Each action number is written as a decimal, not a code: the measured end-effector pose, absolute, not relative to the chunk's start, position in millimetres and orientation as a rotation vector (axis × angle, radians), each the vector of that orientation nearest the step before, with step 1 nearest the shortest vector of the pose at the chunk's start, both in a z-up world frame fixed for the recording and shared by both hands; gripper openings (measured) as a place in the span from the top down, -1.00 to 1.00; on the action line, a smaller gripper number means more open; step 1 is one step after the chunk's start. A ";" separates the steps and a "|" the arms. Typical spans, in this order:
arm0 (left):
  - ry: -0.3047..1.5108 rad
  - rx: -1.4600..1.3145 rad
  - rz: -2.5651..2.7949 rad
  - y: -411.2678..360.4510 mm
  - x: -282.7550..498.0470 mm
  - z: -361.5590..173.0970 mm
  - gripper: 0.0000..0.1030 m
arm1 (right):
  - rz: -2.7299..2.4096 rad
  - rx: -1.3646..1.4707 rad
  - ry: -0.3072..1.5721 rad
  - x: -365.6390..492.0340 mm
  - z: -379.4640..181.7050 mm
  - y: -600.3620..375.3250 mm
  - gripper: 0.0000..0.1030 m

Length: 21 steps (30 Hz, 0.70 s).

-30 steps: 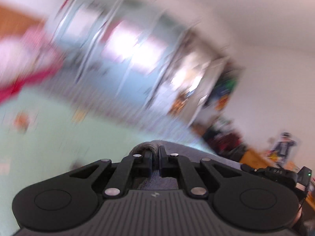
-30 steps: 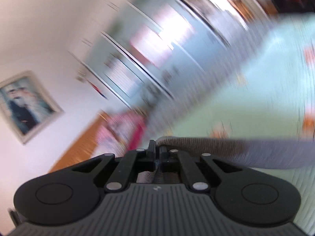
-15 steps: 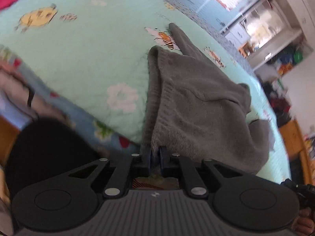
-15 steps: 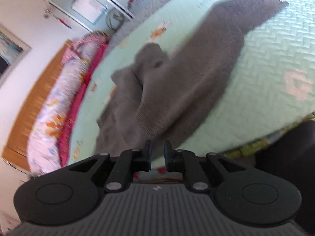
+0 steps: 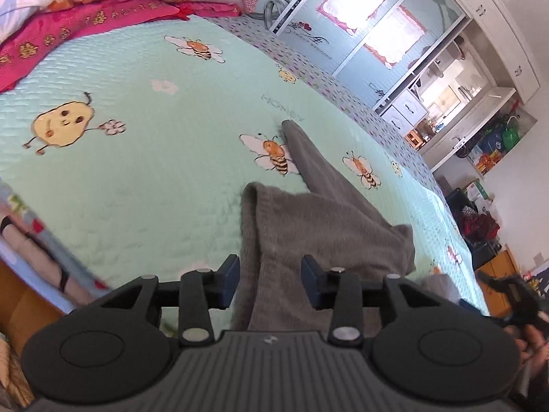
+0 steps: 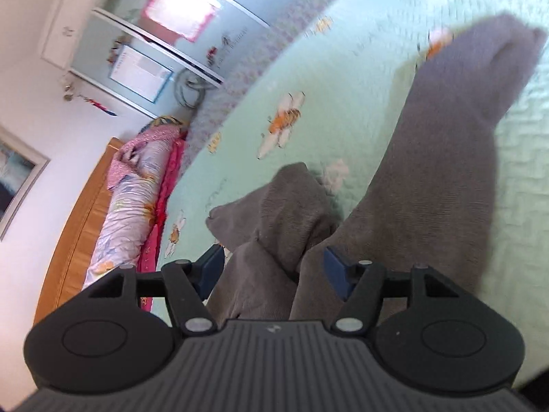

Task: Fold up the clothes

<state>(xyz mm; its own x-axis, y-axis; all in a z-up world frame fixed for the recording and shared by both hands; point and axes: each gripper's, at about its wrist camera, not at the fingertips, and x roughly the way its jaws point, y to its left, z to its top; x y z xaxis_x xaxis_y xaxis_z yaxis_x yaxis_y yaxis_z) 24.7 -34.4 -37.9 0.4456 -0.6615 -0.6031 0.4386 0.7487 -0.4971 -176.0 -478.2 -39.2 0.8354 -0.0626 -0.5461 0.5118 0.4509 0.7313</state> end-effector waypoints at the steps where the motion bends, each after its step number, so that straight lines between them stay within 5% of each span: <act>1: 0.870 -0.279 -0.694 -38.2 29.9 -35.4 -0.02 | -0.379 1.071 0.489 -165.7 -43.2 -484.6 -0.28; 14: 1.112 0.009 -0.581 -167.9 128.2 -104.7 -0.19 | -0.416 1.137 0.637 -59.5 -95.9 -551.4 -0.32; 16: 1.056 0.060 -0.579 -179.1 122.0 -104.3 0.02 | -0.407 1.114 0.677 -41.2 -102.8 -550.6 -0.32; 17: 1.030 0.066 -0.576 -179.6 119.4 -101.9 0.39 | -0.415 1.058 0.704 -33.8 -100.9 -544.5 -0.02; 18: 1.005 0.064 -0.570 -178.7 117.3 -99.0 0.60 | -0.424 1.001 0.731 -26.4 -99.0 -538.4 0.66; 21: 0.917 -0.039 -0.608 -164.0 113.5 -71.7 0.60 | -0.455 0.861 0.703 -24.0 -77.5 -522.7 0.83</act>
